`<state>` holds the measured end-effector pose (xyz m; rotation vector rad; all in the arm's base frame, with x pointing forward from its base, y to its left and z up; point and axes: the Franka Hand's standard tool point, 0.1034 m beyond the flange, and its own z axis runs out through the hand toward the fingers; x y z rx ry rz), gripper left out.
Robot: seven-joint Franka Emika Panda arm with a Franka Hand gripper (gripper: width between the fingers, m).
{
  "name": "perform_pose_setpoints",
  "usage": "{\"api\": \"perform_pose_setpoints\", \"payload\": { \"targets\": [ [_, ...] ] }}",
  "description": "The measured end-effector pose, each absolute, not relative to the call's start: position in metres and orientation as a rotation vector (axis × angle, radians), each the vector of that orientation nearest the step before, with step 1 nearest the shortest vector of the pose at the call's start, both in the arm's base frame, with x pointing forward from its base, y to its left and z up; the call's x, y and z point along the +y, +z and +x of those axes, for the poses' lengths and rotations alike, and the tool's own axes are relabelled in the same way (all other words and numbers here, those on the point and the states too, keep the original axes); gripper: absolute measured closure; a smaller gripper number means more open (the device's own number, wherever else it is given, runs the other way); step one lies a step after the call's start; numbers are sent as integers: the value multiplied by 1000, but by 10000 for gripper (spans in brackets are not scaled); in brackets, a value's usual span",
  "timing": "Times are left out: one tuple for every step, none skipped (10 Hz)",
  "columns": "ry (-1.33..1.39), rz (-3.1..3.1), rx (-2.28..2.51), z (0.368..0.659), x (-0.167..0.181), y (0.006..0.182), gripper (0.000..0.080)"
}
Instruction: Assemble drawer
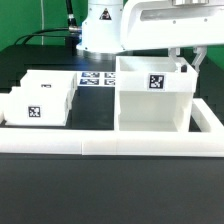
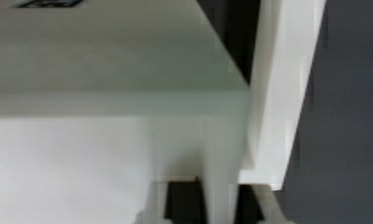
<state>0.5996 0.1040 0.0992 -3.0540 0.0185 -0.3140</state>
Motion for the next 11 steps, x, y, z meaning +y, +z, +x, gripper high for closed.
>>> {"api": "perform_pose_setpoints", "payload": {
  "targets": [
    [-314, -3054, 19, 600, 104, 99, 761],
    [-314, -3054, 19, 600, 104, 99, 761],
    [-314, -3054, 19, 600, 104, 99, 761],
    [-314, -3054, 19, 600, 104, 99, 761],
    [-314, -3054, 19, 600, 104, 99, 761],
    [-314, -3054, 19, 600, 104, 99, 761],
    [-314, -3054, 19, 600, 104, 99, 761],
    [-314, -3054, 19, 600, 104, 99, 761],
    [-314, -3054, 19, 600, 104, 99, 761],
    [-311, -3052, 36, 599, 104, 99, 761],
    [-310, -3039, 121, 599, 105, 100, 761]
  ]
}}
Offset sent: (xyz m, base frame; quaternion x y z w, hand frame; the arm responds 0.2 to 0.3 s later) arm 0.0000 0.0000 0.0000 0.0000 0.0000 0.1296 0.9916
